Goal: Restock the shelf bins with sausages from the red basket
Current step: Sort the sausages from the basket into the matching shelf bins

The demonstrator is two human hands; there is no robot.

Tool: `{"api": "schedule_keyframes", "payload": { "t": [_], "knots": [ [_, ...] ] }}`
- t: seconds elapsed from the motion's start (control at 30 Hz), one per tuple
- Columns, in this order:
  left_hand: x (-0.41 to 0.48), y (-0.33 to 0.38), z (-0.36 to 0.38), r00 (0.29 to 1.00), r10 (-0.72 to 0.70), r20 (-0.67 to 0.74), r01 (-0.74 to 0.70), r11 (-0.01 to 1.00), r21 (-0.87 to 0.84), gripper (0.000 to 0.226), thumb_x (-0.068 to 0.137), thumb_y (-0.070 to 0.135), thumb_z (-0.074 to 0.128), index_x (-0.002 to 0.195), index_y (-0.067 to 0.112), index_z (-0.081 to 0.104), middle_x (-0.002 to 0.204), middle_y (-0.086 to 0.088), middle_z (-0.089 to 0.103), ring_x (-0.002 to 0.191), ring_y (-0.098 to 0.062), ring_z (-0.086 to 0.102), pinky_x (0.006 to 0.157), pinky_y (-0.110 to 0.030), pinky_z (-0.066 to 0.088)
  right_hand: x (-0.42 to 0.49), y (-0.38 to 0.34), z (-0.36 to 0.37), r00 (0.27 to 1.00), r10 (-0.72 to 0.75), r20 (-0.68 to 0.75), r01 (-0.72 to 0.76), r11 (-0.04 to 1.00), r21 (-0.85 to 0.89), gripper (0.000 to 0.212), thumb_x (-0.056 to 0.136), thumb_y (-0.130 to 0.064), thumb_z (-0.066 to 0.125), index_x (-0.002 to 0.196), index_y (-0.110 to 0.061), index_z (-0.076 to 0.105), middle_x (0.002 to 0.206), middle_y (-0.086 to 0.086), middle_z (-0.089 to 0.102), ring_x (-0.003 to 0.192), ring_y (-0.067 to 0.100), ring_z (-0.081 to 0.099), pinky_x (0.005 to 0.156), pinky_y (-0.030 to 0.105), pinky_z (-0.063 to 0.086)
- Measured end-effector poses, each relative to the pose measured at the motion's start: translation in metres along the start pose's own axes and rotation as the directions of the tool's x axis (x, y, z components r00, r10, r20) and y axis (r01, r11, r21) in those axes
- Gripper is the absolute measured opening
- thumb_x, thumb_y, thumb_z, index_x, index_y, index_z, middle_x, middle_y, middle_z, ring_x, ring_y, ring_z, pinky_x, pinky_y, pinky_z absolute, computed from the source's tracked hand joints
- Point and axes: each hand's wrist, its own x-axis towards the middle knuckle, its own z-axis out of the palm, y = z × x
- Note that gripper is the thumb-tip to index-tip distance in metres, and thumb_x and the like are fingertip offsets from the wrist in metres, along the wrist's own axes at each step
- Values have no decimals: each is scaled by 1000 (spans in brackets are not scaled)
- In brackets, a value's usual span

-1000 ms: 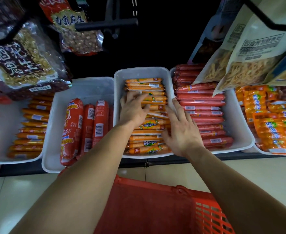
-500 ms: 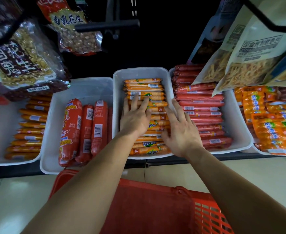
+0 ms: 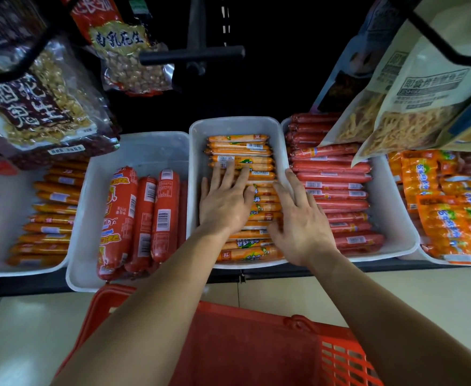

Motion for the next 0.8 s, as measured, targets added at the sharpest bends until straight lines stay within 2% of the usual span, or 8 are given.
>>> {"api": "schedule_keyframes", "payload": {
  "t": [0.13, 0.2, 0.33, 0.5, 0.57, 0.67, 0.73, 0.8],
  "knots": [
    [8, -3, -8, 985, 34, -169, -28, 999, 39, 56, 103, 50, 28, 155, 30, 25, 166, 4, 16, 154, -19, 7, 124, -46, 1, -1, 0, 0, 1000, 3, 1, -3, 1000, 9, 79, 89, -44, 52, 157, -28, 13, 166, -8, -11, 145, 30, 26, 113, 48, 35],
    [21, -5, -11, 981, 3, -196, 0, 1000, 17, 60, 103, 52, 26, 158, 29, 16, 167, 2, 7, 154, -20, 1, 124, -45, 0, -1, 0, 0, 1000, 1, 4, -1, 1000, 15, 79, 90, -45, 51, 157, -28, 12, 166, -7, -11, 146, 30, 25, 114, 49, 34],
    [39, 0, -8, 999, -31, 14, 30, 998, 57, 62, 103, 55, 15, 158, 33, -5, 166, 2, -16, 152, -22, -16, 123, -50, -5, 0, 1, 0, 1000, -6, 2, 6, 1000, 21, 79, 90, -45, 52, 157, -29, 12, 166, -6, -11, 146, 31, 25, 113, 50, 34],
    [63, -12, -13, 987, -47, -154, 46, 999, -11, 70, 102, 54, 26, 159, 26, -3, 167, -1, -9, 153, -23, -10, 124, -50, 3, -2, 2, 1, 1000, -10, 0, 10, 1000, 19, 81, 90, -49, 51, 156, -31, 9, 166, -6, -11, 146, 28, 25, 113, 49, 34],
    [73, -13, -14, 998, -62, -24, 62, 998, -29, 74, 102, 57, 26, 157, 28, -13, 164, 1, -23, 151, -25, -20, 124, -52, 1, -1, 3, 1, 1000, -21, -4, 21, 1000, 22, 82, 89, -50, 51, 157, -32, 8, 166, -7, -11, 146, 28, 24, 113, 49, 35],
    [74, -16, -14, 998, 4, 70, 0, 998, -64, 74, 101, 59, 33, 158, 36, -8, 162, 8, -28, 147, -28, -28, 120, -53, -2, 0, 4, 1, 1000, -21, 6, 21, 1000, 19, 82, 89, -50, 51, 157, -31, 9, 166, -6, -12, 147, 29, 23, 114, 49, 34],
    [71, -24, -14, 998, 50, -26, -53, 987, -152, 72, 101, 51, 42, 159, 35, 3, 165, 10, -19, 150, -26, -22, 122, -54, 3, 0, 2, 1, 1000, -25, 4, 25, 999, 20, 82, 89, -50, 51, 157, -31, 9, 166, -6, -13, 147, 29, 23, 114, 50, 34],
    [70, -27, -12, 989, -32, -144, -13, 954, -300, 73, 101, 42, 48, 159, 28, 6, 167, 7, -10, 153, -27, -8, 122, -53, 17, 0, 2, 1, 1000, -23, 10, 23, 1000, 18, 82, 89, -50, 50, 157, -31, 8, 166, -6, -14, 148, 28, 22, 114, 49, 34]
  ]
}}
